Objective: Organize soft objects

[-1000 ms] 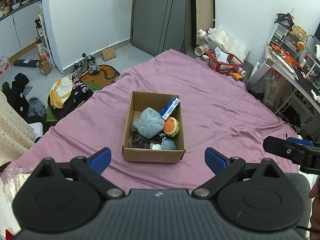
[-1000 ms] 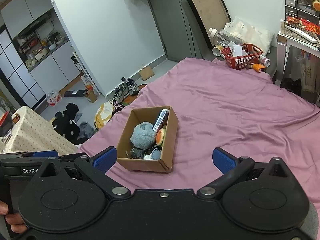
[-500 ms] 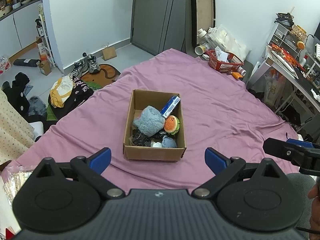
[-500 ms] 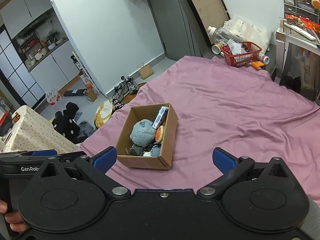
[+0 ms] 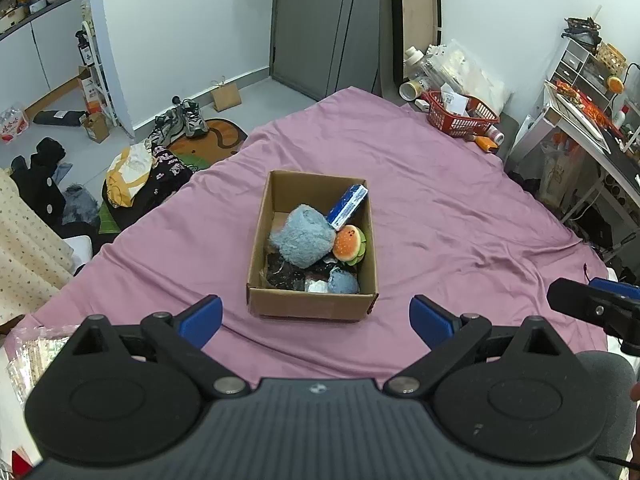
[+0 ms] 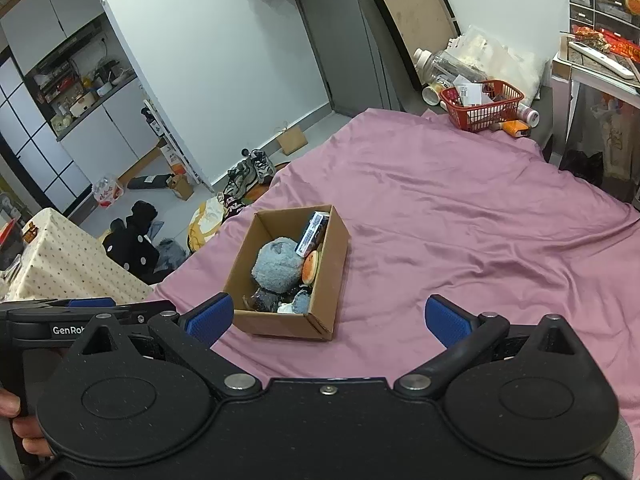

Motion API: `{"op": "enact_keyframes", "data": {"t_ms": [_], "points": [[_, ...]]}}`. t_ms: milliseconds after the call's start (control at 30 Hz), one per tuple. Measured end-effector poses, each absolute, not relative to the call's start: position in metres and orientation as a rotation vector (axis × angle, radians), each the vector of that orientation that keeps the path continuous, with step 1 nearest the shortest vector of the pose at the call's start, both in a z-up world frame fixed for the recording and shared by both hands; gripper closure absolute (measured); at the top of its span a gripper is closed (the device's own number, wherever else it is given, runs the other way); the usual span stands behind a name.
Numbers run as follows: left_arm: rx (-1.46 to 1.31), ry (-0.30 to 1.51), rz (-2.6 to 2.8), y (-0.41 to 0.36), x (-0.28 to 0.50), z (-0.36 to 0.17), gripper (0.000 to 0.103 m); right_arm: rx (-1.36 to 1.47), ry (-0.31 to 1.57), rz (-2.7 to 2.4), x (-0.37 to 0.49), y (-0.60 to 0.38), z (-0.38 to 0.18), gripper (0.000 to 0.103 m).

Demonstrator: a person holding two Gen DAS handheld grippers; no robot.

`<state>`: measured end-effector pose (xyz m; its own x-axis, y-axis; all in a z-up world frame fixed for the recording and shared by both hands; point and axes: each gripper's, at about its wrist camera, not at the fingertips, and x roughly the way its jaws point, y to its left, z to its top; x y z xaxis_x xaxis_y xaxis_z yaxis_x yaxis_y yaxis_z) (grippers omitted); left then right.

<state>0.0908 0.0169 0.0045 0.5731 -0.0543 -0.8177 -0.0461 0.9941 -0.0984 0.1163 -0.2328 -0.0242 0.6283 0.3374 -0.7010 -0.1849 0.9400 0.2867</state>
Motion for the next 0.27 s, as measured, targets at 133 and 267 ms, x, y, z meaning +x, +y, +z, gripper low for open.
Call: {"op": "enact_keyframes", "data": {"t_ms": [133,267], "points": [[-0.103,0.948,-0.008,0.014,0.096,0.005,0.004,0.185,0.842,0.306,0.123,-0.232,-0.026,0.000],[-0.099,0.950,-0.017,0.012,0.105,0.005,0.004,0.185,0.860,0.312,0.131,-0.231,-0.030,0.000]]}}
